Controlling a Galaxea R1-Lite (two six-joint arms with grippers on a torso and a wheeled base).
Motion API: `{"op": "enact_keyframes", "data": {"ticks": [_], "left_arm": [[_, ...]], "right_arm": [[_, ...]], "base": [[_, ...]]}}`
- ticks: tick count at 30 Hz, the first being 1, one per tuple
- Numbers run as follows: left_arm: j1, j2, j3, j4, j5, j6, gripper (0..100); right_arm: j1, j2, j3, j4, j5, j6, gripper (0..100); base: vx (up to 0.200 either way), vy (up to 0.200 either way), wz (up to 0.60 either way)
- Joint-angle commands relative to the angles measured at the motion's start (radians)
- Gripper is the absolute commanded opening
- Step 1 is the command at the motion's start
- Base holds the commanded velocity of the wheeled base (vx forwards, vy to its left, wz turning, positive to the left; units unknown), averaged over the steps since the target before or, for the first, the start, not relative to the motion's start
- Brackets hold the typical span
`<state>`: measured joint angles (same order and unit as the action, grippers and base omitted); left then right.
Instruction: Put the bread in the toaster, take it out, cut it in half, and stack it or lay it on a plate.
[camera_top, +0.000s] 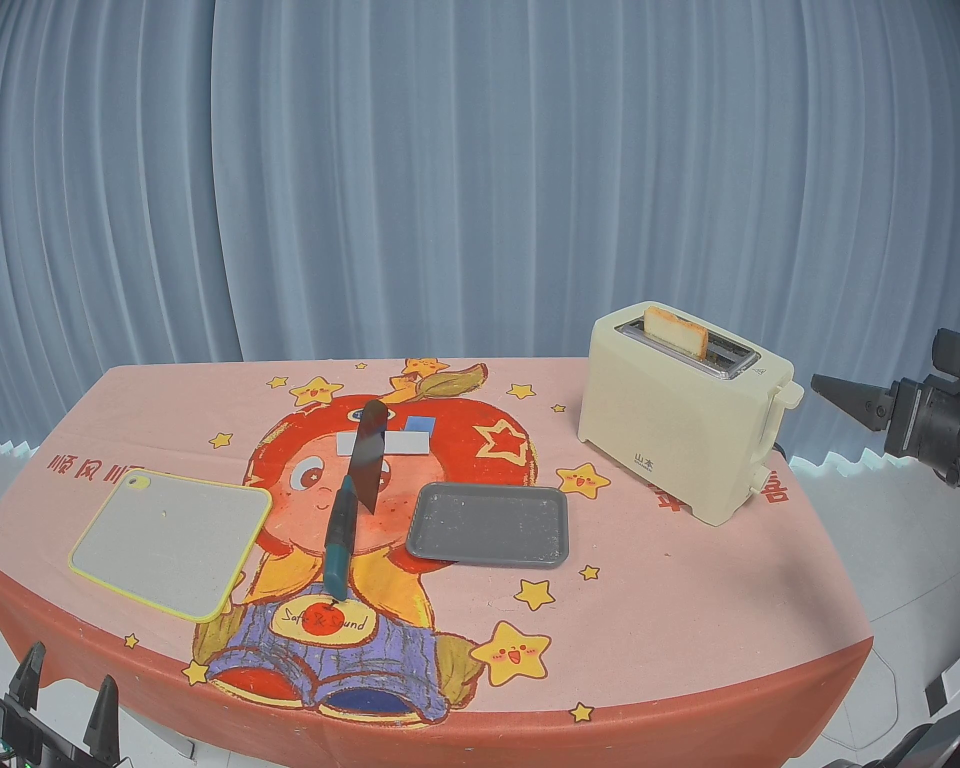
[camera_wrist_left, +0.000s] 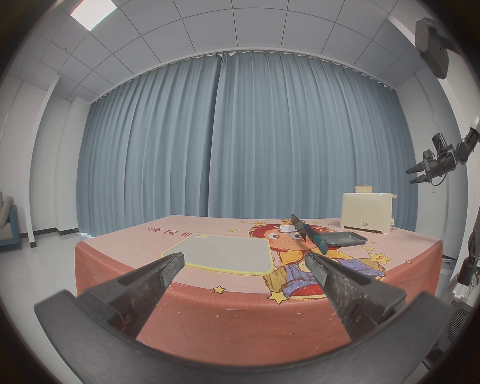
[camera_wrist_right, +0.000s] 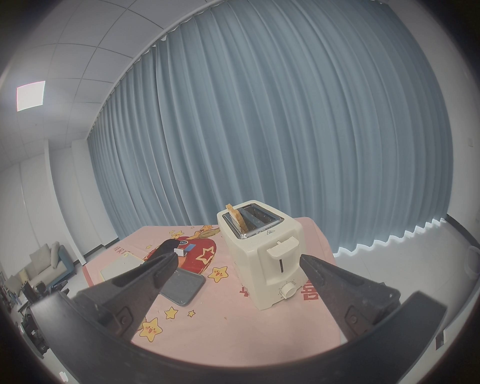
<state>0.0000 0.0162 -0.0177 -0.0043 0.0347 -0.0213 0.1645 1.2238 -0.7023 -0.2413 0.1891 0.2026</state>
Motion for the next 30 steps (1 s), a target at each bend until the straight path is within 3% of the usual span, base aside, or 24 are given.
{"op": "enact_keyframes", "data": {"ticks": [1,3,6,24,25,30], "left_arm": [[0.0,-0.005,0.018,0.0,0.001,0.0,100],[0.0,-0.005,0.018,0.0,0.001,0.0,100],[0.0,-0.007,0.018,0.0,-0.001,0.0,100],[0.0,-0.007,0.018,0.0,0.001,0.0,100],[0.0,-0.007,0.018,0.0,0.001,0.0,100],[0.0,-0.005,0.018,0.0,0.001,0.0,100]], "right_arm": [[-0.01,-0.021,0.006,-0.001,0.001,0.001,100],[-0.017,-0.038,0.032,0.011,0.003,0.011,100],[-0.011,-0.041,0.067,-0.001,0.006,0.064,100],[-0.016,0.031,0.158,0.01,0.003,0.074,100],[-0.016,0.031,0.158,0.01,0.003,0.074,0],[-0.017,0.091,0.192,-0.003,-0.014,0.074,0]], "base": [[0.0,0.0,0.0],[0.0,0.0,0.0],[0.0,0.0,0.0],[0.0,0.0,0.0],[0.0,0.0,0.0],[0.0,0.0,0.0]]}}
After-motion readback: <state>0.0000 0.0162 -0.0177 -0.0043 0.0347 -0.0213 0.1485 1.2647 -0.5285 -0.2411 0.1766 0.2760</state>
